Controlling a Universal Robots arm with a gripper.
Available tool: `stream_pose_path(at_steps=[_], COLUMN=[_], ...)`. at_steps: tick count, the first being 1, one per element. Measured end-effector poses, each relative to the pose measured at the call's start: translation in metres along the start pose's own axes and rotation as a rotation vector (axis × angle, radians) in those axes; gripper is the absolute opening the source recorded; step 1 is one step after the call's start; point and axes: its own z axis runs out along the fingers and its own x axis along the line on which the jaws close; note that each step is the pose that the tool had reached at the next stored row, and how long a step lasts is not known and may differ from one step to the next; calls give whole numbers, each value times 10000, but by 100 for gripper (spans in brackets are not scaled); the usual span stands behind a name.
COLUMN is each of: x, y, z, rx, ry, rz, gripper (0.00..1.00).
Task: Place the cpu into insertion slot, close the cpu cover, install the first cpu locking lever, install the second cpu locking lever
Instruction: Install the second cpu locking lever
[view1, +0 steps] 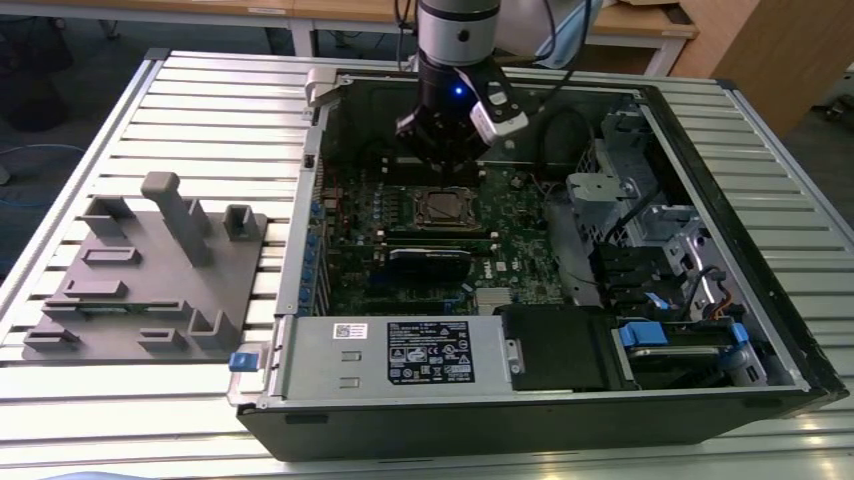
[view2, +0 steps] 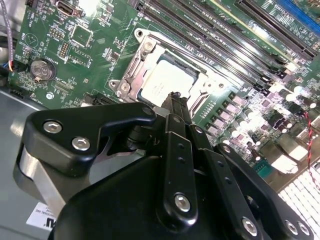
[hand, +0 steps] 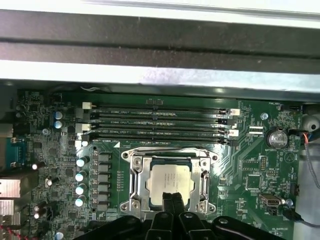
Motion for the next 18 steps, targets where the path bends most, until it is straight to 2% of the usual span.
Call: stream_pose_path(at_steps=[5,18], x=[-2,-3], y=[-2,-9], z=[-46,-54], rx=[0,0], ry=[0,0], rz=[0,0], gripper=[10,10])
